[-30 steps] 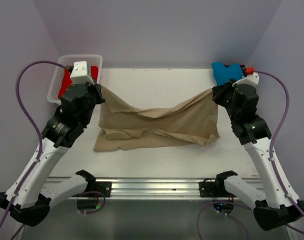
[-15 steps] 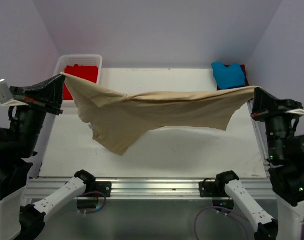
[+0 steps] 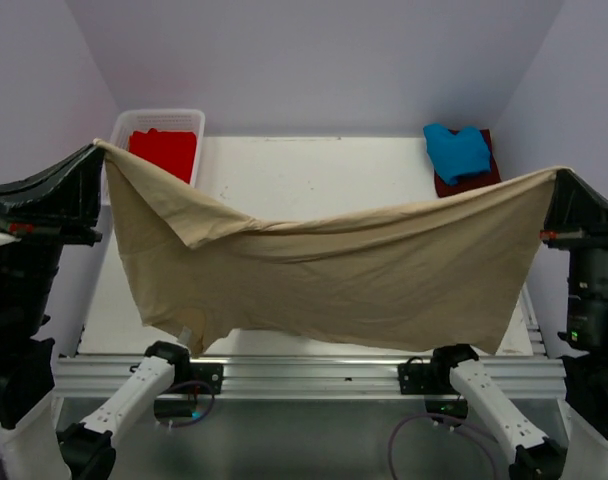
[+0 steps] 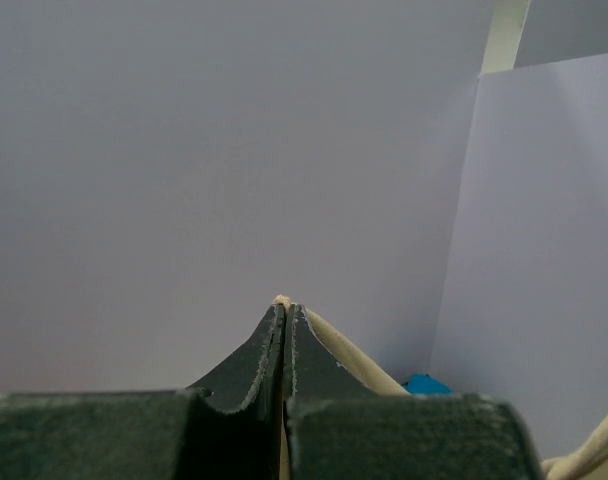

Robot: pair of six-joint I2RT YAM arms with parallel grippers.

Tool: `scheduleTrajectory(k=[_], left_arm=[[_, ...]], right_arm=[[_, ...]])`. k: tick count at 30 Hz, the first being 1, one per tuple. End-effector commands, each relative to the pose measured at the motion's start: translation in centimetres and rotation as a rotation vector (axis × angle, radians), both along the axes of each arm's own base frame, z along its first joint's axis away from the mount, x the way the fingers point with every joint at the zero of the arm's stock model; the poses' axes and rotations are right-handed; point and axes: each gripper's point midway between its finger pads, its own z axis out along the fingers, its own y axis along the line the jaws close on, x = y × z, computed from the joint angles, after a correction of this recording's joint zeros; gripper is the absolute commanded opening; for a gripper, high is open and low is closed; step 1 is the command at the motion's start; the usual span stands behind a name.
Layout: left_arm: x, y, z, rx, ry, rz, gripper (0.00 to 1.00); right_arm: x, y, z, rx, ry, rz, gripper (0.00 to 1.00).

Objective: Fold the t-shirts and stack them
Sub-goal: Flatten out the tshirt

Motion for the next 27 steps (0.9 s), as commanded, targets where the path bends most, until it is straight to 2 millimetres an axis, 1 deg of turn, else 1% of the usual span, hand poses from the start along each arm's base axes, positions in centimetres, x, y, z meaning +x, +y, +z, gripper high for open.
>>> scheduleTrajectory(k=[1, 2, 3, 4, 5, 7, 9, 10, 11, 12, 13, 14, 15, 16, 17, 18, 19, 20, 21, 22, 23, 24, 25, 26, 27], left_arm=[[9.8, -1.5, -4.0, 0.029, 0.185, 0.053, 0.0], [11.5, -1.6, -4.9, 0.036, 0.22, 0.071, 0.0], [13.1, -1.8, -5.7, 0.048, 0.249, 0.084, 0.0], [16.3, -2.2, -7.4, 0.072, 0.306, 0.109, 0.0], [17.8, -2.5, -8.1, 0.083, 0.332, 0.117, 0.0], [20.9, -3.3, -9.4, 0.113, 0.382, 0.116, 0.0], [21.8, -3.7, -9.5, 0.122, 0.384, 0.113, 0.0], [21.7, -3.6, -9.1, 0.125, 0.376, 0.113, 0.0], [21.3, -3.8, -8.8, 0.128, 0.369, 0.101, 0.0], [20.5, -3.9, -8.2, 0.13, 0.344, 0.083, 0.0], [18.0, -4.1, -7.2, 0.131, 0.296, 0.04, 0.0], [16.4, -4.1, -6.6, 0.129, 0.262, 0.019, 0.0], [14.7, -4.1, -6.0, 0.127, 0.229, -0.001, 0.0], [11.1, -4.0, -4.9, 0.126, 0.168, -0.043, 0.0], [9.2, -4.1, -4.3, 0.131, 0.136, -0.069, 0.0], [7.1, -4.1, -4.0, 0.138, 0.107, -0.098, 0.0], [3.1, -4.0, -3.1, 0.139, 0.039, -0.144, 0.0], [1.1, -3.9, -2.7, 0.139, 0.009, -0.164, 0.0], [-2.1, -3.4, -2.3, 0.133, -0.041, -0.18, 0.0], [-4.4, -3.4, -1.7, 0.129, -0.076, -0.212, 0.0], [-5.9, -3.2, -1.4, 0.126, -0.1, -0.225, 0.0], [-7.3, -3.0, -1.0, 0.122, -0.124, -0.231, 0.0], [-9.8, -2.7, -0.3, 0.117, -0.17, -0.241, 0.0], [-10.8, -2.6, 0.1, 0.121, -0.191, -0.242, 0.0], [-11.5, -2.6, 0.4, 0.128, -0.21, -0.228, 0.0]], right_arm=[[8.0, 1.1, -4.8, -0.048, 0.236, -0.054, 0.0], [10.5, 1.6, -6.1, -0.061, 0.293, -0.065, 0.0], [11.8, 1.8, -6.6, -0.065, 0.307, -0.071, 0.0], [13.3, 2.3, -7.2, -0.079, 0.331, -0.069, 0.0], [15.7, 3.0, -8.5, -0.097, 0.378, -0.064, 0.0], [17.7, 4.1, -8.4, -0.12, 0.377, -0.036, 0.0], [19.0, 4.9, -8.1, -0.136, 0.38, -0.007, 0.0], [18.9, 5.6, -7.7, -0.142, 0.364, 0.031, 0.0], [18.4, 6.0, -7.2, -0.148, 0.344, 0.06, 0.0], [17.0, 6.1, -6.1, -0.143, 0.291, 0.083, 0.0], [15.8, 6.4, -5.5, -0.145, 0.253, 0.117, 0.0], [14.6, 7.0, -5.0, -0.156, 0.222, 0.162, 0.0], [13.6, 7.3, -5.0, -0.169, 0.209, 0.191, 0.0], [10.5, 7.0, -3.6, -0.175, 0.14, 0.213, 0.0], [9.0, 7.8, -3.4, -0.2, 0.111, 0.269, 0.0], [7.4, 7.9, -3.4, -0.212, 0.096, 0.293, 0.0], [4.6, 7.4, -2.5, -0.212, 0.041, 0.301, 0.0], [2.7, 7.7, -2.2, -0.228, 0.006, 0.336, 0.0], [0.8, 8.1, -1.8, -0.236, -0.027, 0.382, 0.0], [-2.1, 7.7, -1.0, -0.24, -0.091, 0.394, 0.0], [-3.5, 7.5, -0.5, -0.239, -0.119, 0.4, 0.0], [-5.1, 7.2, 0.3, -0.232, -0.154, 0.404, 0.0], [-6.4, 6.7, 0.9, -0.222, -0.179, 0.394, 0.0], [-7.3, 6.5, 1.4, -0.217, -0.198, 0.391, 0.0], [-8.5, 6.2, 2.4, -0.211, -0.23, 0.392, 0.0]])
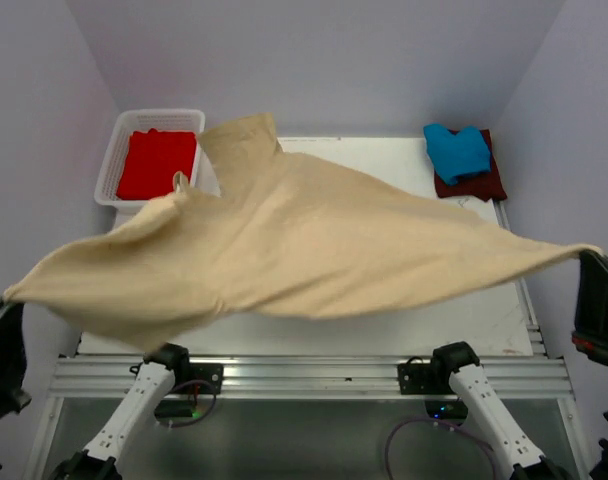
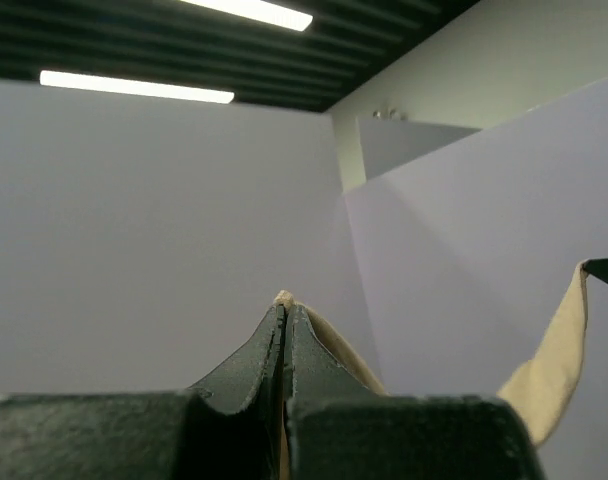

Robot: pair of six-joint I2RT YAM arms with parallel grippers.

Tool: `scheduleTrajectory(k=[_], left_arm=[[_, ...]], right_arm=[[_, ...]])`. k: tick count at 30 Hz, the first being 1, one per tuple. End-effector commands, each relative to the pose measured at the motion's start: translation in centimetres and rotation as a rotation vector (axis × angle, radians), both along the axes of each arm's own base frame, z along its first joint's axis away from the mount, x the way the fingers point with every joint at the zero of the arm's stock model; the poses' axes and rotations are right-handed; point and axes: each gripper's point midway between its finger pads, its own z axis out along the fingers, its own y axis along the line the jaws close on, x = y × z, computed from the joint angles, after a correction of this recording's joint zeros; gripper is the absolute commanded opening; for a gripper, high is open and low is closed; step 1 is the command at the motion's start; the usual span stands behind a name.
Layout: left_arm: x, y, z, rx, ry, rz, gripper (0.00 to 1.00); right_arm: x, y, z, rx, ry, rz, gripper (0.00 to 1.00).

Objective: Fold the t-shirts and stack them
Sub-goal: Flatten out the tshirt

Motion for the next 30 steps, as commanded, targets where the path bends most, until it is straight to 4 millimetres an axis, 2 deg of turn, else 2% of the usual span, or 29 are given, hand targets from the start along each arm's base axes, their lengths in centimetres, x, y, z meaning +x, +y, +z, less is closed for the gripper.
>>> scheduleTrajectory(k=[1, 2, 3, 4, 5, 6, 7, 8, 9, 10, 11, 12, 13, 14, 15, 16, 17, 18, 19, 20, 21, 22, 23, 24, 25, 26, 27, 29, 30], left_arm=[[0.6, -2.2, -0.3, 0.062, 0.044, -0.069, 0.0], [0.6, -2.4, 0.0, 0.066, 0.037, -0.074, 0.0], [1.5, -2.2, 0.5, 0.062, 0.038, -0.054, 0.0], [2.5, -2.0, 0.8, 0.052, 0.049, -0.031, 0.0], [3.8, -1.7, 0.9, 0.04, 0.068, -0.007, 0.0], [7.3, -1.3, 0.9, 0.017, 0.118, 0.047, 0.0], [9.3, -1.0, 0.6, 0.003, 0.15, 0.079, 0.0], [11.6, -0.7, 0.2, -0.004, 0.185, 0.117, 0.0], [15.9, -1.2, -1.3, 0.001, 0.262, 0.144, 0.0], [18.8, 0.0, -2.2, -0.028, 0.307, 0.249, 0.0], [21.2, 0.1, -3.4, -0.024, 0.348, 0.293, 0.0], [24.8, -0.2, -5.1, -0.015, 0.41, 0.34, 0.0], [27.8, 0.1, -7.8, -0.004, 0.484, 0.413, 0.0], [29.7, -0.1, -9.5, 0.014, 0.523, 0.437, 0.0], [33.1, -0.4, -13.0, 0.04, 0.6, 0.485, 0.0], [34.6, -0.7, -14.8, 0.057, 0.638, 0.497, 0.0], [36.0, -0.9, -16.7, 0.074, 0.678, 0.512, 0.0], [38.4, -1.2, -20.4, 0.103, 0.743, 0.545, 0.0], [39.5, -1.3, -22.6, 0.121, 0.778, 0.561, 0.0], [40.7, -1.2, -24.5, 0.133, 0.806, 0.58, 0.0], [42.9, -1.1, -28.6, 0.17, 0.872, 0.62, 0.0], [43.9, -0.8, -30.7, 0.189, 0.911, 0.644, 0.0], [45.0, -0.4, -32.8, 0.216, 0.954, 0.669, 0.0], [46.6, -0.2, -36.3, 0.261, 1.024, 0.704, 0.0], [47.3, -0.1, -38.0, 0.275, 1.054, 0.717, 0.0], [48.2, 0.3, -39.5, 0.284, 1.076, 0.731, 0.0], [49.3, 0.4, -41.6, 0.304, 1.116, 0.744, 0.0], [50.4, 0.7, -43.3, 0.302, 1.145, 0.761, 0.0], [51.4, 0.6, -44.3, 0.309, 1.162, 0.765, 0.0]], right_arm=[[0.0, 0.9, 0.8, -0.019, 0.008, 0.046, 0.0], [0.8, 1.0, 1.1, -0.011, 0.026, 0.04, 0.0], [1.0, 0.7, 1.6, 0.006, 0.026, 0.032, 0.0], [3.3, 0.1, 1.7, 0.041, 0.074, -0.021, 0.0], [4.7, -0.1, 1.5, 0.054, 0.107, -0.046, 0.0], [6.2, -0.2, 1.2, 0.056, 0.14, -0.073, 0.0], [8.1, -0.4, 0.7, 0.058, 0.179, -0.107, 0.0], [11.6, -0.4, -0.5, 0.057, 0.254, -0.154, 0.0], [13.8, -0.3, -1.5, 0.055, 0.307, -0.183, 0.0], [15.7, -0.2, -2.5, 0.051, 0.357, -0.208, 0.0], [18.0, -0.1, -4.4, 0.042, 0.426, -0.234, 0.0], [20.2, 0.2, -6.4, 0.029, 0.498, -0.254, 0.0], [23.3, 0.7, -9.1, 0.006, 0.591, -0.277, 0.0], [25.1, 0.9, -11.2, -0.013, 0.653, -0.296, 0.0], [27.1, 1.1, -14.5, -0.028, 0.729, -0.318, 0.0], [29.4, 1.5, -17.7, -0.051, 0.804, -0.336, 0.0], [30.7, 1.7, -21.4, -0.073, 0.879, -0.354, 0.0], [31.8, 1.5, -22.9, -0.072, 0.897, -0.382, 0.0], [33.5, 1.8, -26.1, -0.102, 0.963, -0.403, 0.0], [34.5, 1.8, -28.5, -0.121, 0.998, -0.418, 0.0], [35.3, 1.7, -30.4, -0.135, 1.037, -0.443, 0.0], [36.1, 1.5, -32.0, -0.151, 1.07, -0.468, 0.0], [37.5, 1.6, -35.2, -0.193, 1.138, -0.493, 0.0], [38.2, 1.6, -36.3, -0.206, 1.159, -0.507, 0.0], [38.9, 1.4, -37.4, -0.22, 1.176, -0.534, 0.0], [40.1, 1.7, -39.9, -0.245, 1.218, -0.539, 0.0], [40.9, 1.9, -40.4, -0.245, 1.214, -0.538, 0.0], [42.3, 2.2, -42.4, -0.253, 1.245, -0.548, 0.0], [42.8, 2.2, -42.7, -0.248, 1.247, -0.552, 0.0]])
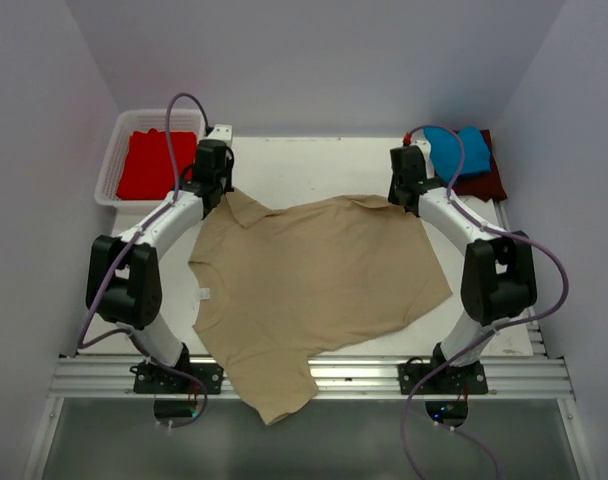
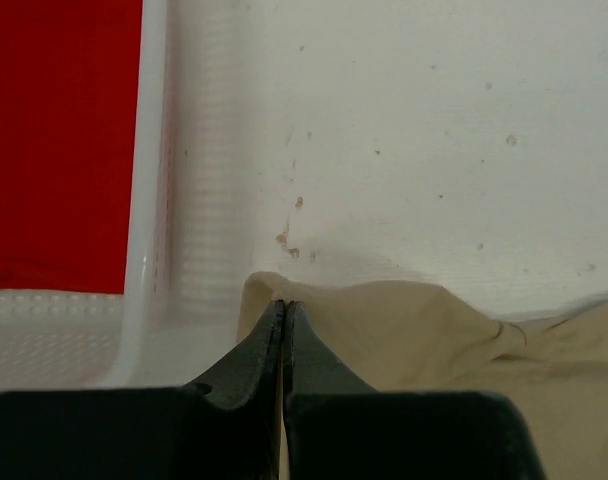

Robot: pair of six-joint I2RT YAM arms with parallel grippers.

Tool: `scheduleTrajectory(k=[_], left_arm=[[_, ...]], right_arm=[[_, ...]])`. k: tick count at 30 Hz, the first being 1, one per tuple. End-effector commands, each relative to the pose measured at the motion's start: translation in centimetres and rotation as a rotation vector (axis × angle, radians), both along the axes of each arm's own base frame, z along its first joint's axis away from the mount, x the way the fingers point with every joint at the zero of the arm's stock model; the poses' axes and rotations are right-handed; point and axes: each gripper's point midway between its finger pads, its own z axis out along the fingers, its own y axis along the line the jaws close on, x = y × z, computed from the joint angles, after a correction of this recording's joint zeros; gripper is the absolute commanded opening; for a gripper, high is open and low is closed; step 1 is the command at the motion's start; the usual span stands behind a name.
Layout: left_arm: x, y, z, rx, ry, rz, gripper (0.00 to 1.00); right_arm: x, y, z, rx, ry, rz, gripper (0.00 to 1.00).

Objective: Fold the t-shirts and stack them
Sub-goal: Flatten out the tshirt

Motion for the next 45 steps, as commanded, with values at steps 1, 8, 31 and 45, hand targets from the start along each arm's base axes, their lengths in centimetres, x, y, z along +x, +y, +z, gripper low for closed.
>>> scheduleTrajectory(k=[1, 8, 31, 45], left_arm=[[4.1, 1.1, 2.5, 0.011, -0.128, 0.069, 0.0], [8.0, 1.2, 1.6, 0.011, -0.16, 0.083, 0.0], [18.6, -0.9, 9.3, -0.179, -0.435, 0.065, 1.0], [5.9, -5.6, 9.6, -0.338, -0.33, -0.03, 0.83]], right_arm=[[4.2, -0.3, 3.0, 0.003, -0.152, -0.065, 0.0], [7.7, -1.6, 5.0, -0.028, -0.273, -0.147, 0.0], [15.4, -8.1, 5.3, -0.14, -0.394, -0.591, 0.6], [5.3, -5.8, 5.1, -0.012, -0.342, -0.315, 0.45]])
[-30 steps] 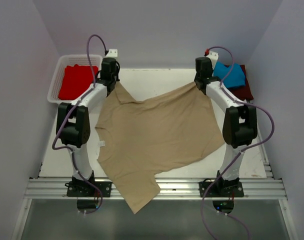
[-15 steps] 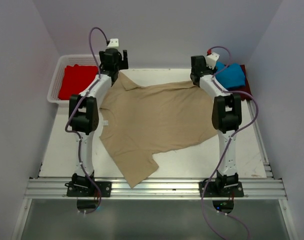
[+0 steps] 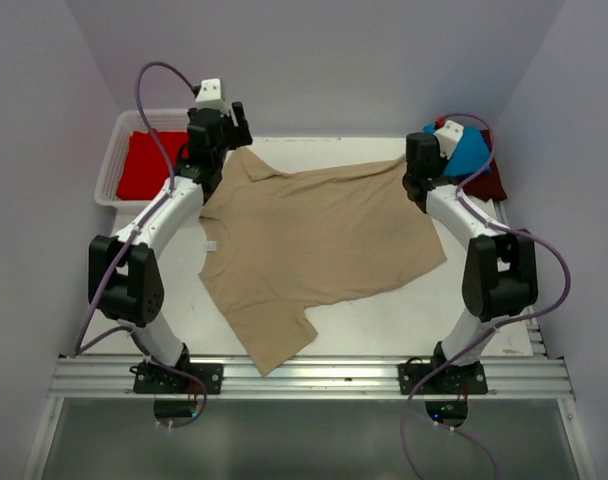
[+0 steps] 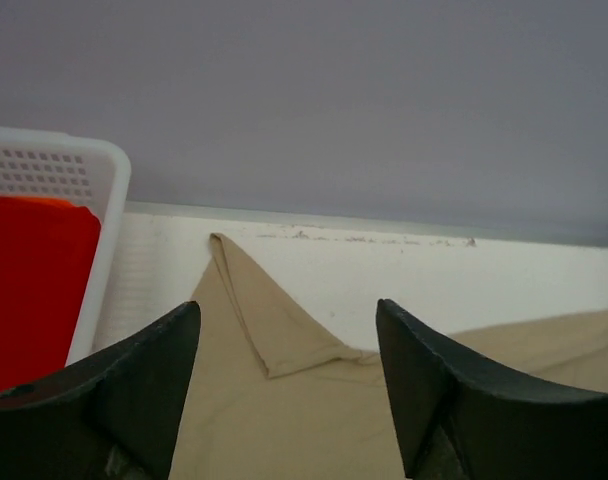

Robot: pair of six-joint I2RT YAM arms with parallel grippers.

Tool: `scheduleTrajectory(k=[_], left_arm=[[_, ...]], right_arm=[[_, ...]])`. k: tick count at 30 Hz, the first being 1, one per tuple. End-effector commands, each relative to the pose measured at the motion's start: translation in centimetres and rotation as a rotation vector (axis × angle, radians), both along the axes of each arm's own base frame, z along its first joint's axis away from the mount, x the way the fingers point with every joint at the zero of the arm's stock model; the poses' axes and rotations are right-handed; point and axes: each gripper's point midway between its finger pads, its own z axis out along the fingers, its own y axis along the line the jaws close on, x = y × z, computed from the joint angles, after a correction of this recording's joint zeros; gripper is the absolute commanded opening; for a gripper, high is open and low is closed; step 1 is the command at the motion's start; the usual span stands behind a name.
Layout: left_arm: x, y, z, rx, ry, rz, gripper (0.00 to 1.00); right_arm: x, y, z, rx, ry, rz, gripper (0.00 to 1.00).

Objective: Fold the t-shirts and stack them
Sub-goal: Flatten out the tshirt, then grap the side of the flattened tshirt closest away from the robot with both arms

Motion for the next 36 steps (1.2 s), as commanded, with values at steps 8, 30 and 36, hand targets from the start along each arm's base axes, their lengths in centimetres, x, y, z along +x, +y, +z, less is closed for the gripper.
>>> scheduleTrajectory(k=[8, 30, 36], left_arm=[[-13.7, -7.1, -12.0, -0.082, 0.363, -0.19, 0.0], [-27.5, -8.6, -23.3, -0.001, 0.736, -0.271, 0.0], [-33.1, -9.7, -23.3, 0.025, 0.86, -0.307, 0.01]], right_arm=[[-9.8, 1.5, -3.7, 0.135, 0.225, 0.111, 0.0], [-16.4, 1.9, -11.7, 0.181, 0.517, 0.125, 0.0], [-17.1, 1.3, -10.5, 0.172, 0.488, 0.1, 0.0]])
